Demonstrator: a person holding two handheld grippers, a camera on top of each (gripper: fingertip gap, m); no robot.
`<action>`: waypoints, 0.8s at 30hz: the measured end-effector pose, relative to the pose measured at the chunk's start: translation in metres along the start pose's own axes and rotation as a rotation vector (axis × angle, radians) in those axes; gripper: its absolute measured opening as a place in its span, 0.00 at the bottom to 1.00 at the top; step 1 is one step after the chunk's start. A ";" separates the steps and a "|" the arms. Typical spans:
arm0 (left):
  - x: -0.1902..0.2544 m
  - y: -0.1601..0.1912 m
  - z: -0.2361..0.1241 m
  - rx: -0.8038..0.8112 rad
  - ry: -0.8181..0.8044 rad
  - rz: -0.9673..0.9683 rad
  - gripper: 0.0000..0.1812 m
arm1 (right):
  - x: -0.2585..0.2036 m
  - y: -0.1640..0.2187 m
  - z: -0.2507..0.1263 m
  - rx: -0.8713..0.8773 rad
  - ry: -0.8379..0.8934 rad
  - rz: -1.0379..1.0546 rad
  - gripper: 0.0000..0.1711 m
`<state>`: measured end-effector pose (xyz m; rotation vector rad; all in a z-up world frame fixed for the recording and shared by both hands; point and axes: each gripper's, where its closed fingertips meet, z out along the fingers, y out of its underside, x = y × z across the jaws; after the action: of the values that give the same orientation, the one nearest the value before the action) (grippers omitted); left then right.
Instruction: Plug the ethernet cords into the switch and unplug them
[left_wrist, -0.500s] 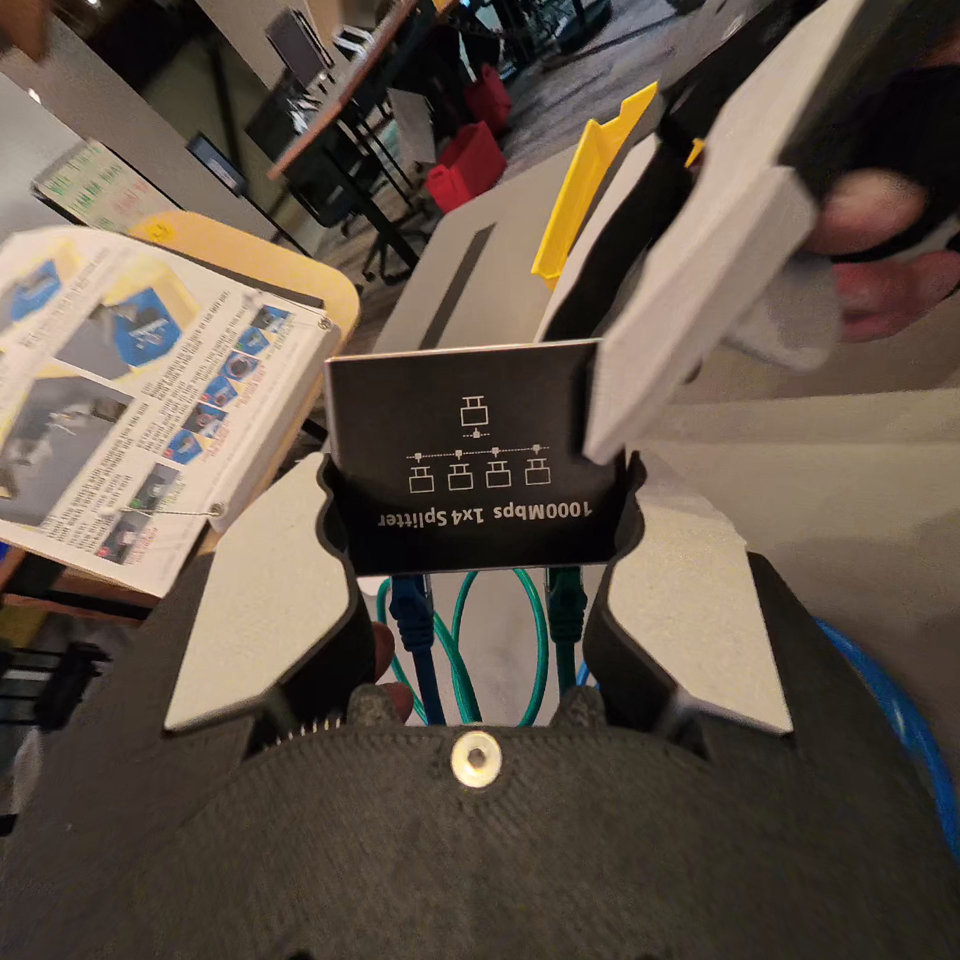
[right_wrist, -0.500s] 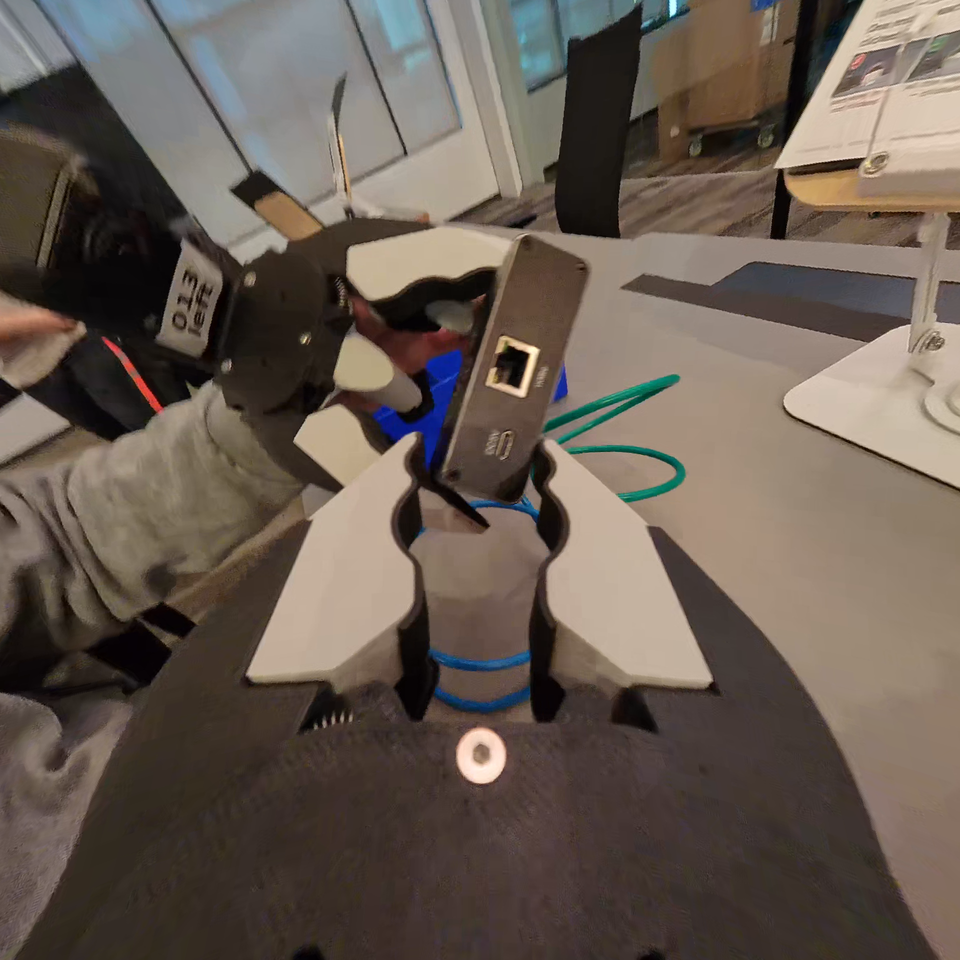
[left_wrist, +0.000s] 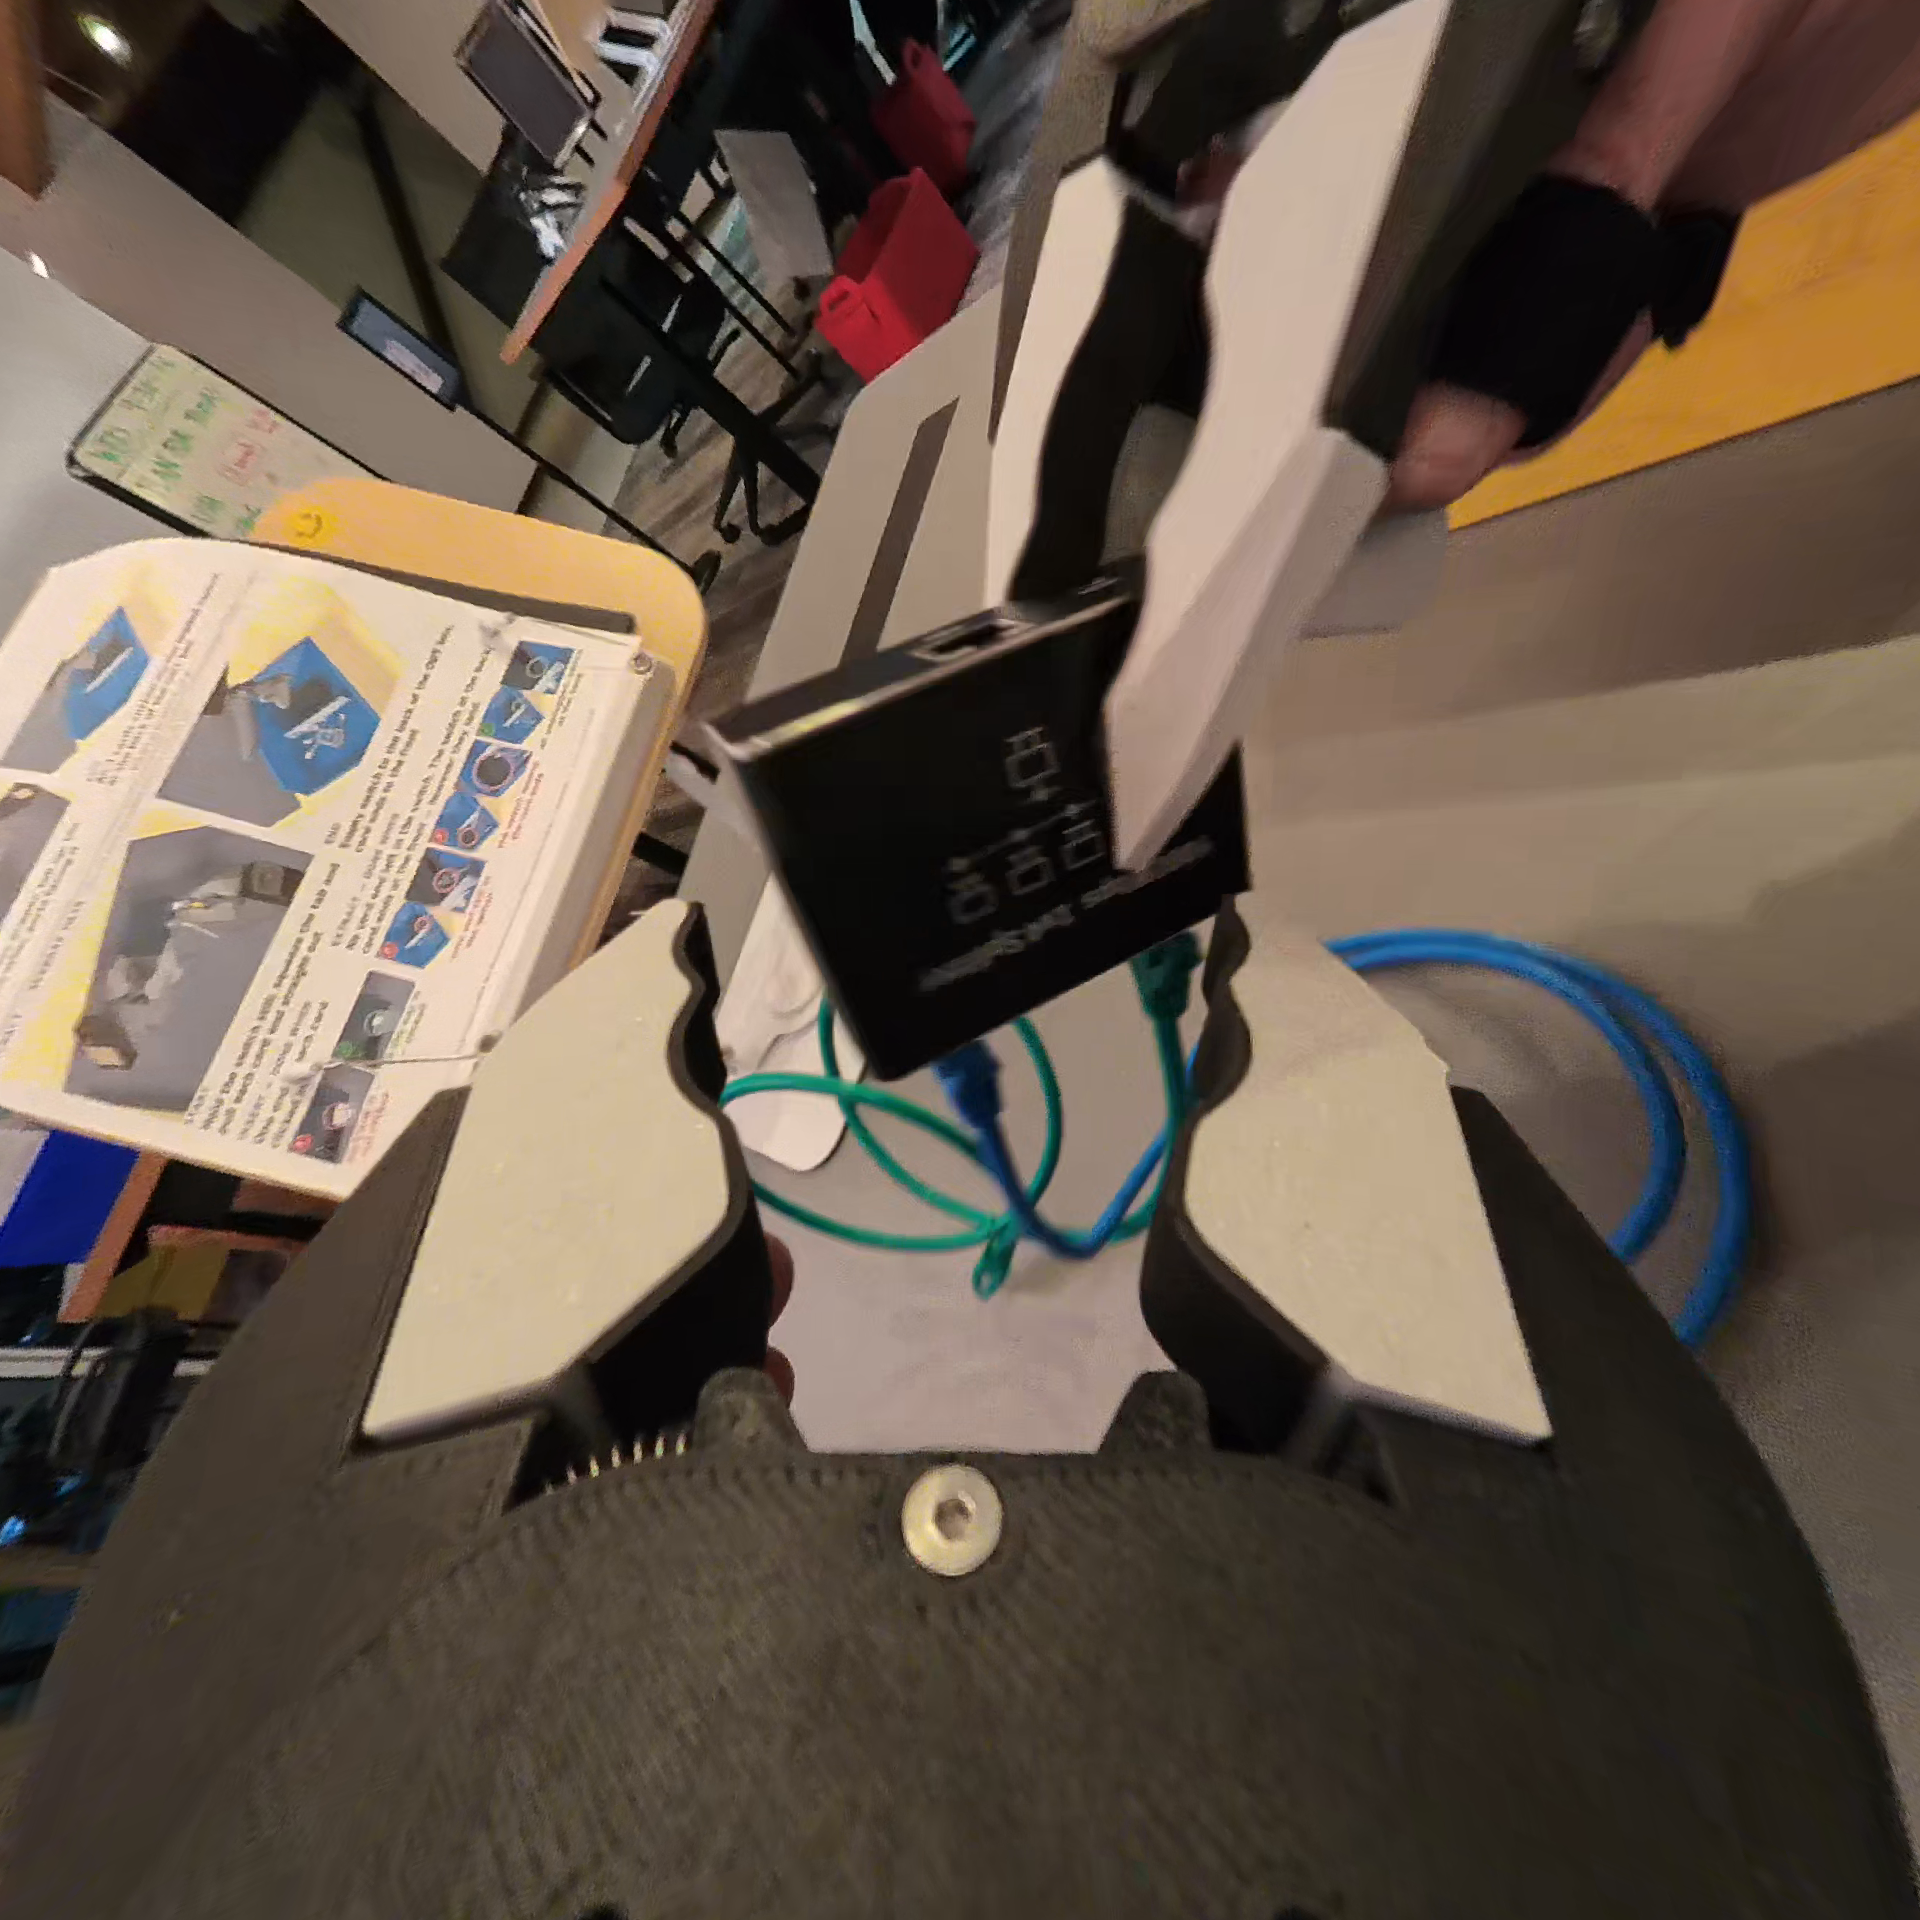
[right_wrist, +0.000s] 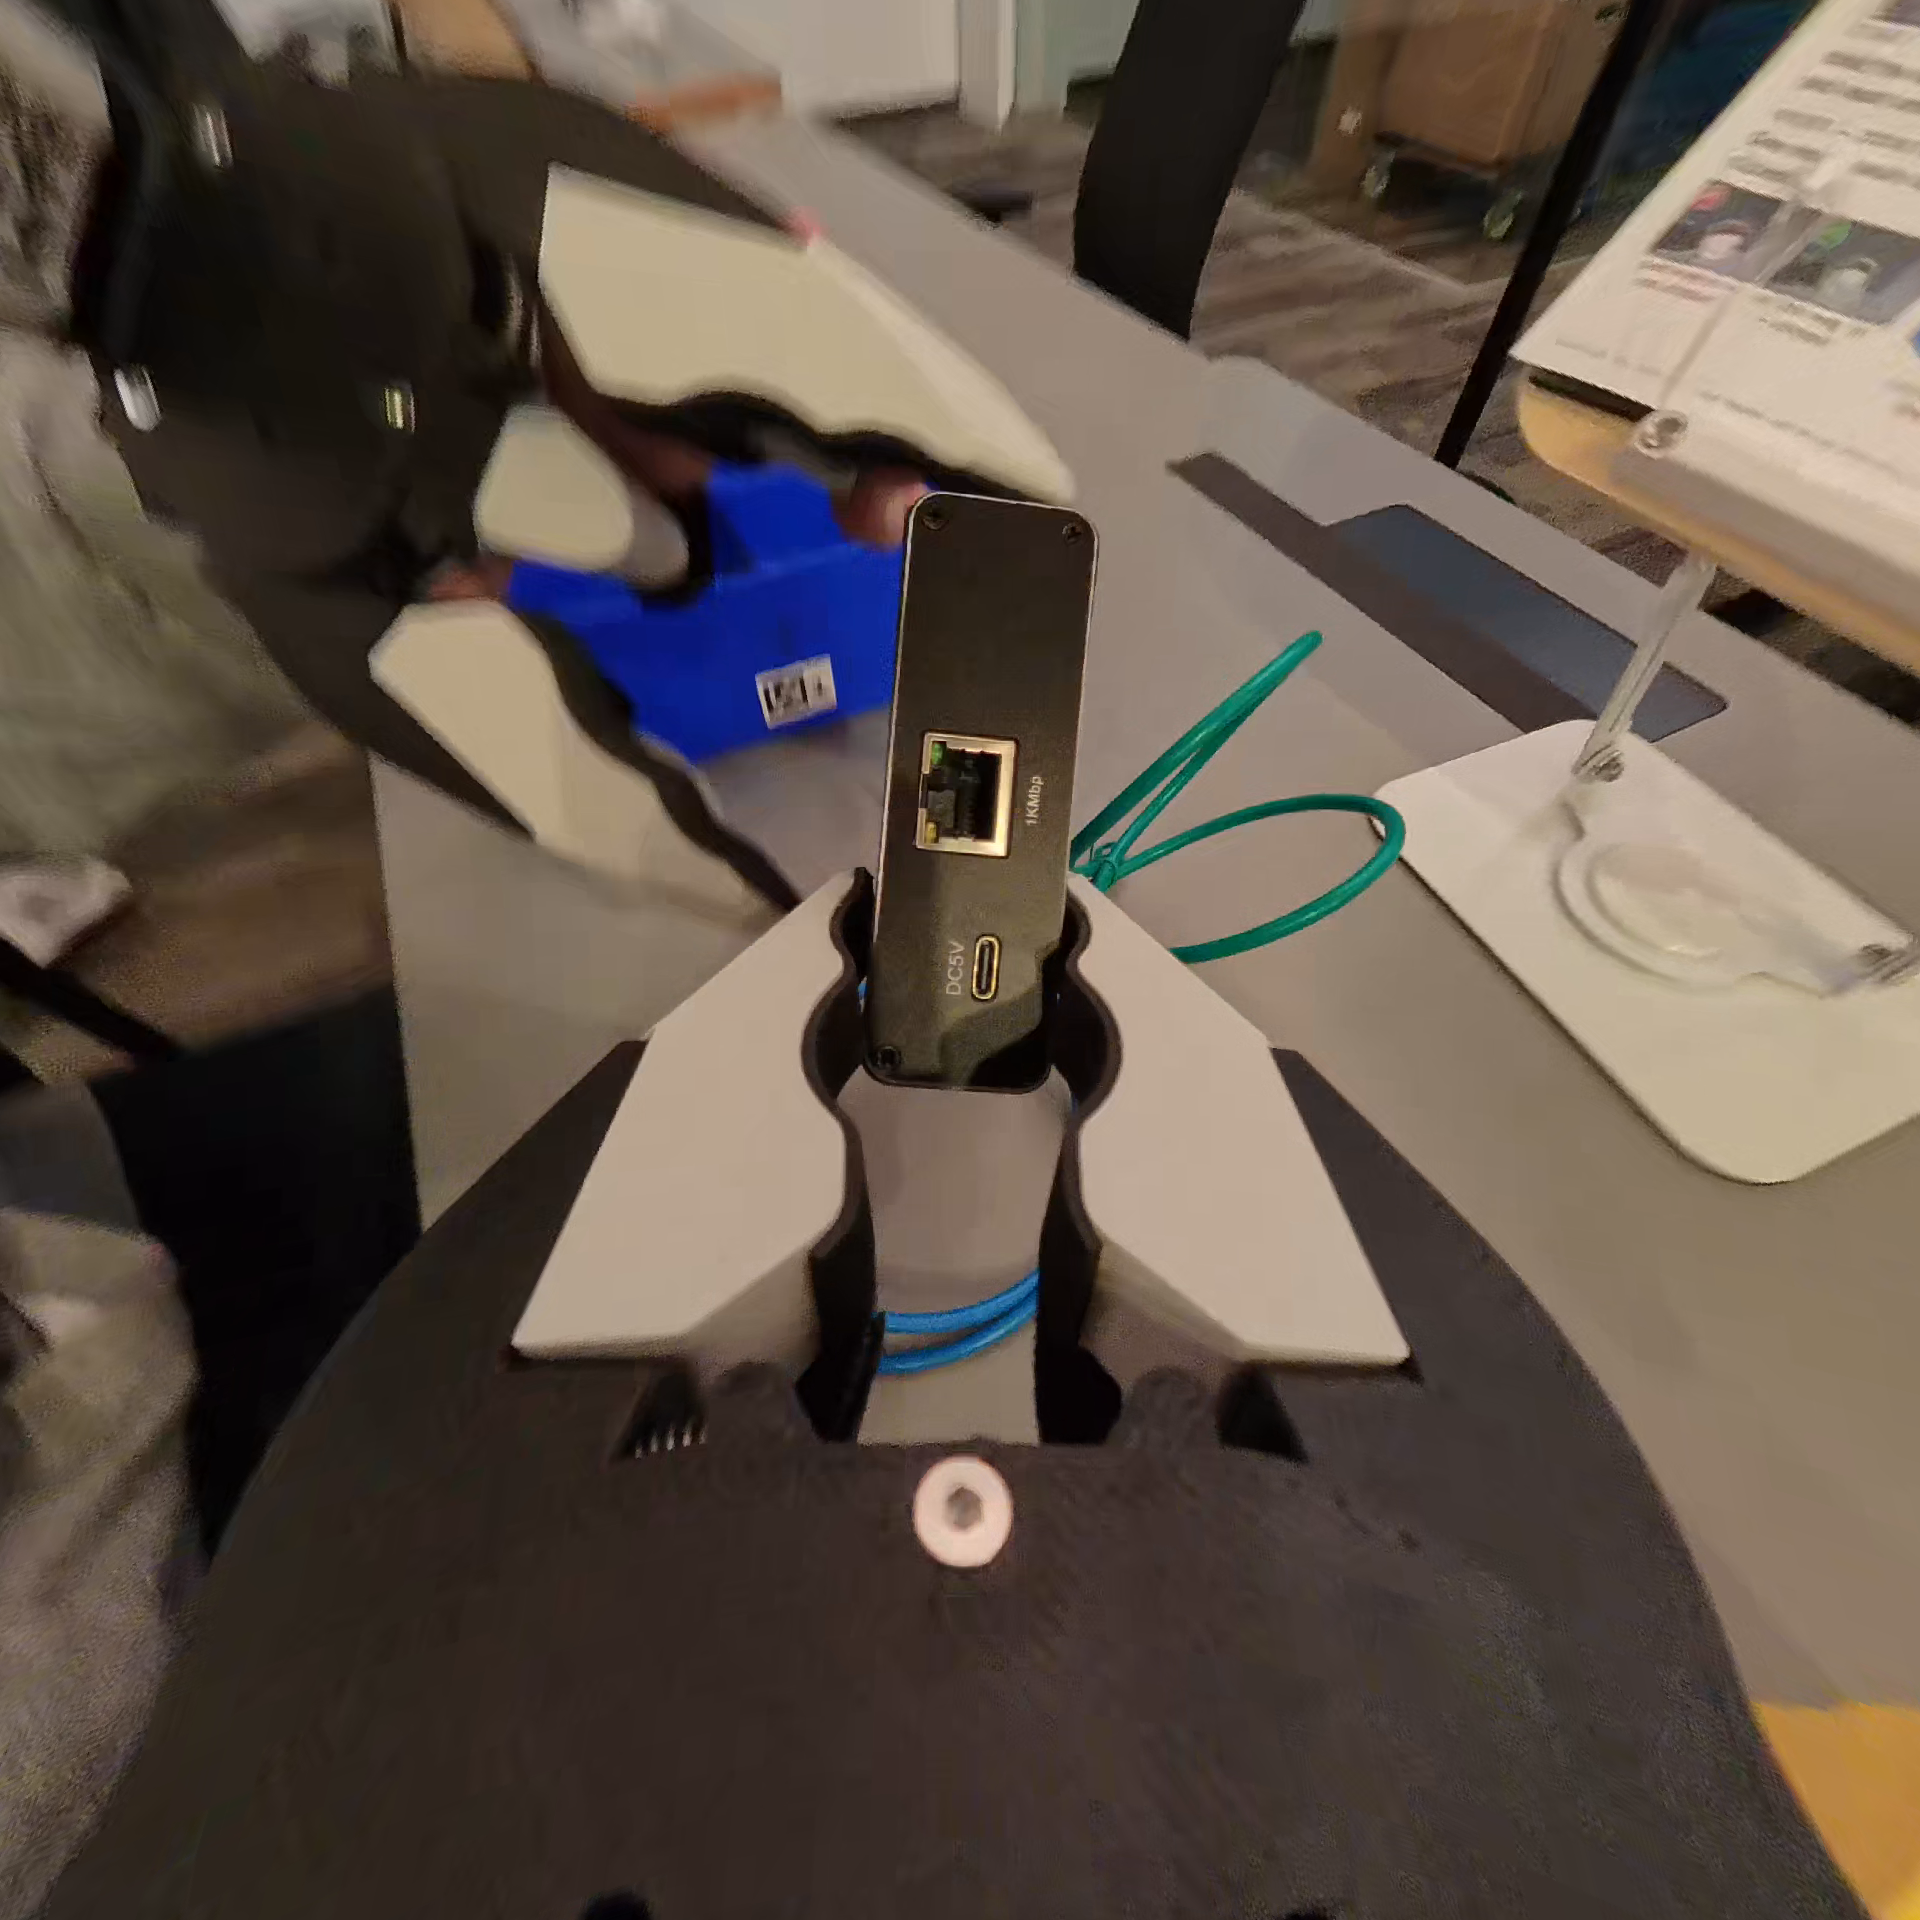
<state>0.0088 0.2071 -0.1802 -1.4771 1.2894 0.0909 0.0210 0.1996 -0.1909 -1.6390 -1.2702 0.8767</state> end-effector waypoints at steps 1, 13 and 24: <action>-0.003 0.000 -0.003 -0.009 -0.005 0.008 0.48 | -0.001 0.002 -0.001 -0.048 0.002 -0.070 0.17; 0.037 0.000 -0.016 -0.133 0.206 0.102 0.24 | -0.032 0.015 -0.001 -0.419 -0.112 -0.698 0.17; 0.020 -0.006 -0.019 -0.012 0.188 -0.063 0.20 | -0.014 -0.018 -0.003 -0.281 0.020 -0.757 0.29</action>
<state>0.0104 0.1792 -0.1818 -1.5640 1.3927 -0.0842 0.0143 0.1875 -0.1727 -1.1890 -1.8721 0.2199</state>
